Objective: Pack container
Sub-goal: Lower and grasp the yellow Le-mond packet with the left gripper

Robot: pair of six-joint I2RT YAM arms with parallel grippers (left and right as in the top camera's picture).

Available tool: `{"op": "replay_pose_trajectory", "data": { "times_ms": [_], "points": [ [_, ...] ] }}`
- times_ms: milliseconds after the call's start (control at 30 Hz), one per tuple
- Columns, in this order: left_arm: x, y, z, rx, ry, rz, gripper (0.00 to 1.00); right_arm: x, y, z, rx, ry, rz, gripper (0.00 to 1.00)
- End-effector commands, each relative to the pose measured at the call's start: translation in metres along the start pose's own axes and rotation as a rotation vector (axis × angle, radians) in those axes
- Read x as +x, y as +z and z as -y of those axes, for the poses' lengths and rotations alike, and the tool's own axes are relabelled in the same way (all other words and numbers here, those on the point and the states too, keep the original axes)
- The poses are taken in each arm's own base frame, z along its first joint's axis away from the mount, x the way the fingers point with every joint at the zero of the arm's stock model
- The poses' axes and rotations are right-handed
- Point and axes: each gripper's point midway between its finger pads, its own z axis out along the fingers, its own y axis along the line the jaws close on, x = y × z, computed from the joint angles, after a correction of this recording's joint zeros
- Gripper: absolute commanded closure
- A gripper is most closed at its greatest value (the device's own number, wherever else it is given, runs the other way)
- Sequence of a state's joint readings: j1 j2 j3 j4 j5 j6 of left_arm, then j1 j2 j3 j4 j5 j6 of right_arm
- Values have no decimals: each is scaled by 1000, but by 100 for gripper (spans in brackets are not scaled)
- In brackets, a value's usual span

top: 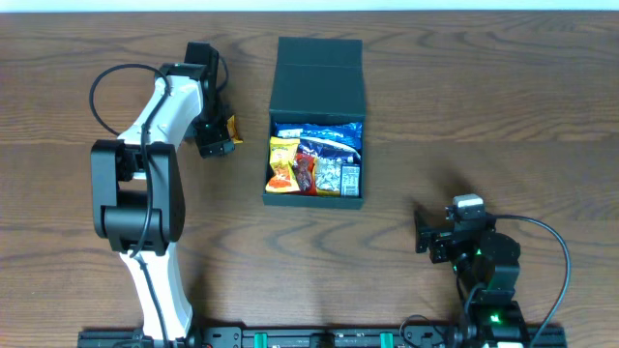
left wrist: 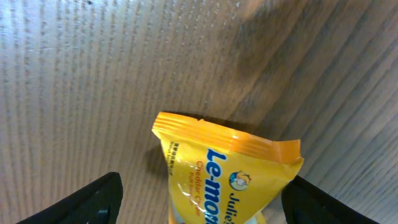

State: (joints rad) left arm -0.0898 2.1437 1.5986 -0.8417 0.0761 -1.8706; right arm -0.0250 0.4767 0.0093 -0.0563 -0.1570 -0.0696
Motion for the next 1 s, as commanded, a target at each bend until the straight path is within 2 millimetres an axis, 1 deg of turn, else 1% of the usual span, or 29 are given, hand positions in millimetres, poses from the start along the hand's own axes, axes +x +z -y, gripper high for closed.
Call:
{"op": "replay_pose_trajectory", "data": {
  "times_ms": [0, 133, 267, 400, 533, 667, 767, 967],
  "points": [
    [2, 7, 2, -7, -6, 0, 17, 1, 0, 2, 9, 8, 1, 1],
    [6, 8, 6, 13, 17, -5, 18, 1, 0, 2, 9, 8, 1, 1],
    [5, 8, 8, 22, 110, 6, 24, 1, 0, 2, 8, 8, 1, 1],
    [2, 12, 2, 7, 130, 13, 36, 1, 0, 2, 9, 8, 1, 1],
    [3, 13, 1, 5, 132, 14, 46, 1, 0, 2, 9, 8, 1, 1],
    [4, 13, 0, 3, 136, 14, 47, 1, 0, 2, 8, 8, 1, 1],
    [8, 13, -1, 0, 143, 6, 42, 1, 0, 2, 8, 8, 1, 1],
    [7, 13, -1, 6, 147, 25, 42, 1, 0, 2, 8, 8, 1, 1]
  ]
}}
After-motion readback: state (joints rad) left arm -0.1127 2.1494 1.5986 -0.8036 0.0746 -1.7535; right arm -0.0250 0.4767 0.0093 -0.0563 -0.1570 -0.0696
